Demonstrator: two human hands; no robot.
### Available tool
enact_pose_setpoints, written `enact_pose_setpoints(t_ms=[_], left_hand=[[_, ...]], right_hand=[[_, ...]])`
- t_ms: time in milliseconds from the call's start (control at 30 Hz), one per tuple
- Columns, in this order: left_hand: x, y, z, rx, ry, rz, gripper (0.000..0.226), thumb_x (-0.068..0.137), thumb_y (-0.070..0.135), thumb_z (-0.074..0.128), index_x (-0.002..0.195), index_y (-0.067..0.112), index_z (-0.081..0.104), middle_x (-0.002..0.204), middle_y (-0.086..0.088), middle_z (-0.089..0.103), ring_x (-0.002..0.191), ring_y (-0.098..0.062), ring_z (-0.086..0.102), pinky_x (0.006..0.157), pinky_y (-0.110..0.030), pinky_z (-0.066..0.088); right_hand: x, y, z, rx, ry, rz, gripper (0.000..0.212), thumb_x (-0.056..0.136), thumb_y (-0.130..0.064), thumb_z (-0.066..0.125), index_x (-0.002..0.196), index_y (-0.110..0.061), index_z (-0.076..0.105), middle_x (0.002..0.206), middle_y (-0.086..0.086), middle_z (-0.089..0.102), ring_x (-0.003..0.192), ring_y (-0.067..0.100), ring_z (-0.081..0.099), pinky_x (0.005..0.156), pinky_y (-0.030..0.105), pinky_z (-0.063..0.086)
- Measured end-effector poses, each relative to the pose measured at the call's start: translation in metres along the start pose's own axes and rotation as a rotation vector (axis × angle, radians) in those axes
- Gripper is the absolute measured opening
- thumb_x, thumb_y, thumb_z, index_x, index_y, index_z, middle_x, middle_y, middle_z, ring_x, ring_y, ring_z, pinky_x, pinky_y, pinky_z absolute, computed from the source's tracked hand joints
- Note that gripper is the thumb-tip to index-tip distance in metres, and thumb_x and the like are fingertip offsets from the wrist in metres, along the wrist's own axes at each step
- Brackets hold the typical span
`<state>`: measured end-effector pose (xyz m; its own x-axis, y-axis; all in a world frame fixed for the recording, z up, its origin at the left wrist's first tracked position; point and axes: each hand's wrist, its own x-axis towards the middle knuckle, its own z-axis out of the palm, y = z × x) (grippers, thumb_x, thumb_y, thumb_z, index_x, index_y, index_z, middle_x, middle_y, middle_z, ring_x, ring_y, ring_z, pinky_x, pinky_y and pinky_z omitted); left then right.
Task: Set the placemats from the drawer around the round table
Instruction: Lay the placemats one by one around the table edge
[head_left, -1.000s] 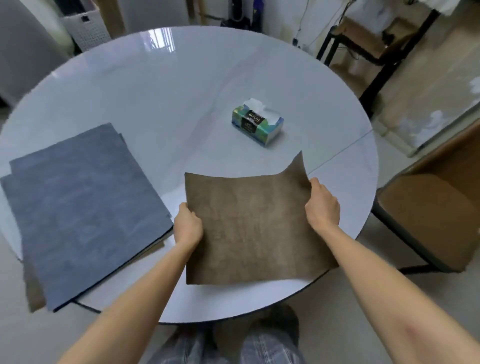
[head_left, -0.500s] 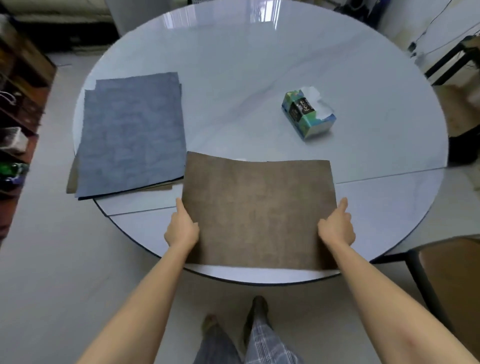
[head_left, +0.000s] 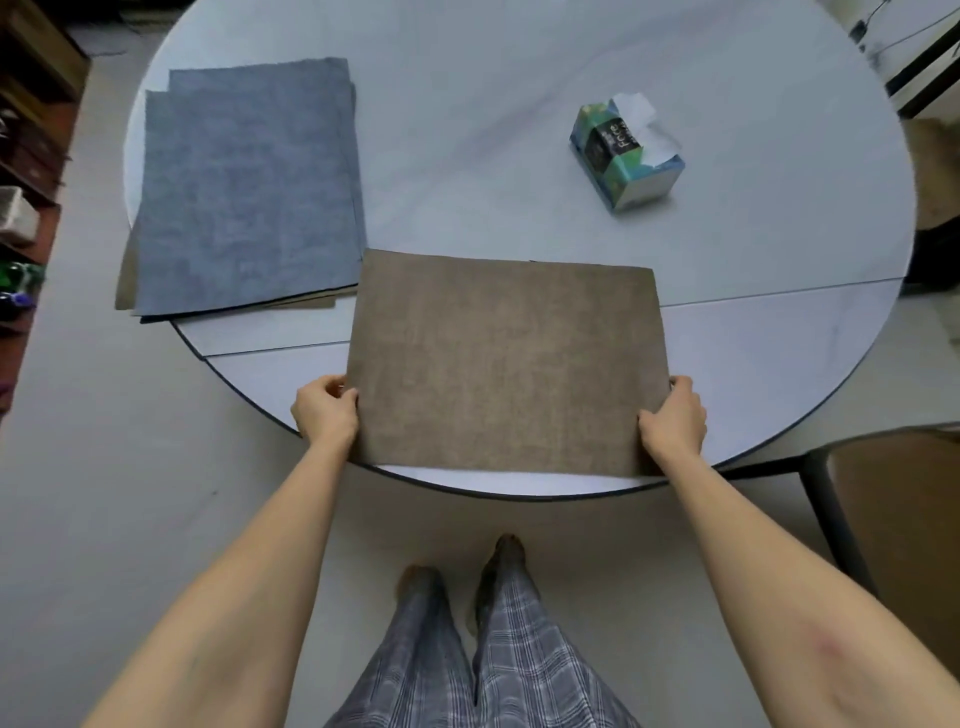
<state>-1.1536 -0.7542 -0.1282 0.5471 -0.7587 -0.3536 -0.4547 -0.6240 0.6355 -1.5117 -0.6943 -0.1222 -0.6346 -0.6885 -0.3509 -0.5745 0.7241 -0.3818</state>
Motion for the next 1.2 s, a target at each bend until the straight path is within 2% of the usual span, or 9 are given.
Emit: enact_pose_setpoints(t_ms=[100,300,467,600,800,867,967,1067,1200], left_hand=[[-0.001,0.003,0.003,-0.01,0.018,-0.039,0.025,0.083,0.005,0.067,0.106,0.007,0.072,0.101,-0.012,0.072,0.1,-0.028,0.065,0.087,-0.028,0.046],[0.012,0.007,0.0,-0.133,-0.016,-0.166,0.026,0.074,0.004,0.077,0.1,0.008,0.075,0.097,-0.008,0.073,0.095,-0.02,0.068,0.095,-0.027,0.05],[0.01,0.009,-0.001,-0.091,-0.022,-0.133,0.024,0.078,0.006,0.074,0.102,0.008,0.074,0.097,-0.007,0.073,0.093,-0.017,0.066,0.085,-0.02,0.045],[0.007,0.009,0.002,0.025,-0.025,-0.049,0.018,0.083,0.008,0.068,0.101,0.008,0.072,0.097,-0.009,0.071,0.096,-0.026,0.065,0.082,-0.026,0.045],[-0.01,0.011,0.012,0.151,0.033,0.035,0.022,0.091,0.007,0.057,0.113,0.006,0.06,0.117,-0.013,0.06,0.105,-0.03,0.056,0.081,-0.036,0.042],[-0.022,0.01,0.021,0.288,0.051,0.121,0.04,0.093,0.012,0.057,0.131,0.009,0.047,0.137,-0.016,0.043,0.124,-0.033,0.044,0.098,-0.044,0.038],[-0.037,0.002,0.032,0.513,-0.024,0.39,0.066,0.095,0.03,0.055,0.15,0.013,0.024,0.157,-0.019,0.013,0.144,-0.036,0.017,0.117,-0.047,0.017],[-0.043,-0.003,0.045,0.676,-0.169,0.664,0.067,0.099,0.04,0.043,0.154,0.017,0.013,0.161,-0.015,-0.001,0.148,-0.034,0.001,0.12,-0.047,0.004],[-0.042,-0.009,0.064,0.793,-0.258,0.731,0.065,0.1,0.05,0.022,0.154,0.022,-0.001,0.161,-0.009,-0.011,0.148,-0.032,-0.011,0.118,-0.051,-0.006]], right_hand=[[0.003,-0.003,0.001,0.052,0.011,0.007,0.044,0.085,0.0,0.057,0.127,-0.004,0.042,0.125,0.021,0.049,0.115,0.039,0.049,0.096,0.045,0.043],[0.008,-0.001,0.007,0.129,0.059,-0.047,0.047,0.086,0.004,0.054,0.13,-0.004,0.04,0.128,0.02,0.045,0.118,0.037,0.046,0.099,0.044,0.042],[0.001,-0.004,0.016,0.027,0.103,-0.05,0.057,0.09,0.001,0.051,0.143,-0.005,0.029,0.137,0.022,0.037,0.125,0.037,0.038,0.105,0.044,0.033],[-0.002,-0.002,0.019,-0.021,0.115,-0.064,0.061,0.092,0.0,0.05,0.147,-0.008,0.024,0.136,0.021,0.036,0.123,0.037,0.038,0.103,0.043,0.033],[-0.007,-0.001,0.022,-0.084,0.167,-0.101,0.052,0.091,0.003,0.046,0.14,-0.013,0.037,0.131,0.019,0.041,0.118,0.035,0.04,0.101,0.041,0.032],[-0.011,-0.002,0.024,-0.129,0.191,-0.089,0.05,0.089,0.005,0.044,0.137,-0.012,0.042,0.137,0.018,0.038,0.124,0.035,0.037,0.105,0.041,0.028],[-0.022,-0.007,0.031,-0.223,0.171,-0.164,0.055,0.091,0.002,0.043,0.144,-0.01,0.036,0.155,0.02,0.019,0.142,0.034,0.018,0.116,0.043,0.016],[-0.038,-0.026,0.049,-0.269,0.082,-0.448,0.058,0.097,-0.018,0.045,0.15,-0.011,0.024,0.159,0.016,0.007,0.148,0.03,0.006,0.12,0.042,0.008],[-0.05,-0.067,0.087,-0.325,-0.051,-0.745,0.06,0.1,-0.038,0.033,0.153,-0.019,0.012,0.161,0.007,-0.002,0.148,0.023,-0.004,0.12,0.038,-0.002]])
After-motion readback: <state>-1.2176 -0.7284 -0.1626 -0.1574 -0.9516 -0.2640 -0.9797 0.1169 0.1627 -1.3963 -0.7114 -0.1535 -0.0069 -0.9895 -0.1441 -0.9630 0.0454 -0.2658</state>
